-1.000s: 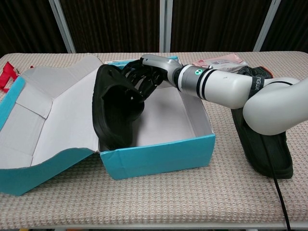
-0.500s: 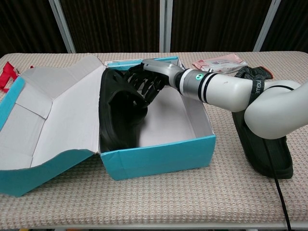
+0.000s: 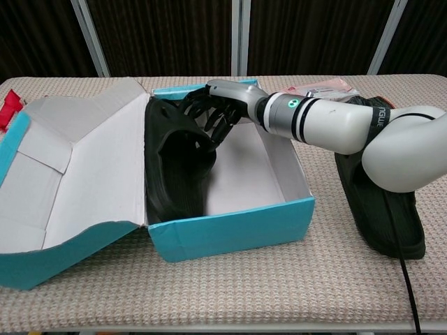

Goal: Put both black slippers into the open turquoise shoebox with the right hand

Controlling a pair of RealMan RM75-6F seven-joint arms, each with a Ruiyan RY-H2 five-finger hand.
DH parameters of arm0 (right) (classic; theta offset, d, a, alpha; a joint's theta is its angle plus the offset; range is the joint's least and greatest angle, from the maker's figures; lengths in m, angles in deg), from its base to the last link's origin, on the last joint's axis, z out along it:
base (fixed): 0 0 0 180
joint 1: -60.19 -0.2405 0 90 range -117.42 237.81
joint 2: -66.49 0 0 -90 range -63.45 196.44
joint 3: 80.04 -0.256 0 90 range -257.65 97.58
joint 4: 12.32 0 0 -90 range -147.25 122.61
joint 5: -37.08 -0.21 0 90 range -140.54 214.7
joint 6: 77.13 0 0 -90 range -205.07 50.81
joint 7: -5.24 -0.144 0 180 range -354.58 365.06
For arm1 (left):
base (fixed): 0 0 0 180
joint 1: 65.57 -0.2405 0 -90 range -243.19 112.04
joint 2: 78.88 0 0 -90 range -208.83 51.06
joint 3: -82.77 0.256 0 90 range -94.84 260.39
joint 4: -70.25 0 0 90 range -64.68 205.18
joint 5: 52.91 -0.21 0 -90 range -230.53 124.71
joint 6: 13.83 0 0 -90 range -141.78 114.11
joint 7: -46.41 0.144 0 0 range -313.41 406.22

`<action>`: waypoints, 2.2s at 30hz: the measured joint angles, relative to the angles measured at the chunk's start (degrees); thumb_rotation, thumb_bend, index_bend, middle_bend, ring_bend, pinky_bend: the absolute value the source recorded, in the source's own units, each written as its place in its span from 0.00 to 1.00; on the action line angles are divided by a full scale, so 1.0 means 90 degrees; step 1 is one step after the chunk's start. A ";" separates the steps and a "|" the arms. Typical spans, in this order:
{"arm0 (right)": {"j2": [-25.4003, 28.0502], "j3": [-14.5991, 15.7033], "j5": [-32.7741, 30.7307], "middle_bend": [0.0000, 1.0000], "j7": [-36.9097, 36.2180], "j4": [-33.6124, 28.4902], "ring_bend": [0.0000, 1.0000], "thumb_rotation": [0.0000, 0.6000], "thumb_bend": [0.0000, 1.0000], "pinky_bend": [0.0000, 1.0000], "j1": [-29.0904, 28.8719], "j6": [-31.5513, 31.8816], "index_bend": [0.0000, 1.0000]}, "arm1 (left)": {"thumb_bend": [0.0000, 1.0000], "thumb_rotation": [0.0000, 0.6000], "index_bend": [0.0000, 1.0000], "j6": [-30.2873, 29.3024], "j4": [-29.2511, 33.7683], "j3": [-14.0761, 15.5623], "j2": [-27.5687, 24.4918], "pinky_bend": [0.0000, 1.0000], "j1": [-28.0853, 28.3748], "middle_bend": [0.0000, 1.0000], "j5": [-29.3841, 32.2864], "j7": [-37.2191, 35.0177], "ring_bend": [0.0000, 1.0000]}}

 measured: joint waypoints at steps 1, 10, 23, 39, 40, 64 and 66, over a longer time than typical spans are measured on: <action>0.0042 0.0018 -0.0003 0.26 -0.0031 -0.0041 0.02 1.00 0.00 0.19 -0.0001 -0.0046 0.07 | 0.18 1.00 0.22 0.0008 0.0004 0.0000 -0.0002 0.20 0.0002 0.23 0.0003 -0.0006 0.13; 0.0344 0.0074 -0.0001 0.17 -0.0051 -0.0396 0.00 1.00 0.00 0.14 0.0021 -0.0124 0.00 | 0.17 1.00 0.22 0.0037 0.0024 0.0009 -0.0004 0.20 0.0009 0.23 0.0002 -0.0037 0.13; 0.1283 -0.0090 -0.0160 0.16 0.0412 -0.1713 0.00 1.00 0.00 0.13 0.0230 0.0176 0.00 | 0.17 1.00 0.22 0.0029 0.0164 0.0002 -0.0031 0.20 0.0043 0.23 -0.0035 0.0033 0.13; 0.3590 -0.0420 -0.1937 0.22 0.3739 -0.4611 0.00 1.00 0.00 0.13 0.0676 0.0434 0.00 | 0.17 1.00 0.22 0.0055 0.0193 0.0003 0.0010 0.20 0.0069 0.23 -0.0038 0.0009 0.13; 0.3867 -0.0380 -0.2312 0.22 0.4232 -0.4927 0.00 1.00 0.00 0.13 0.0679 0.0438 0.00 | 0.18 1.00 0.22 0.0063 0.0198 0.0005 0.0010 0.20 0.0075 0.23 -0.0041 -0.0004 0.13; 0.6145 0.2360 -0.8974 0.20 0.9600 -0.7358 0.02 1.00 0.00 0.20 -0.1168 0.0600 0.05 | 0.18 1.00 0.22 0.0267 0.0408 0.0116 -0.0098 0.20 0.0170 0.23 -0.0106 -0.0160 0.13; 0.6016 0.2401 -0.9182 0.20 0.9710 -0.7301 0.01 1.00 0.00 0.20 -0.1287 0.0626 0.05 | 0.18 1.00 0.22 0.0290 0.0398 0.0128 -0.0097 0.20 0.0171 0.23 -0.0105 -0.0171 0.13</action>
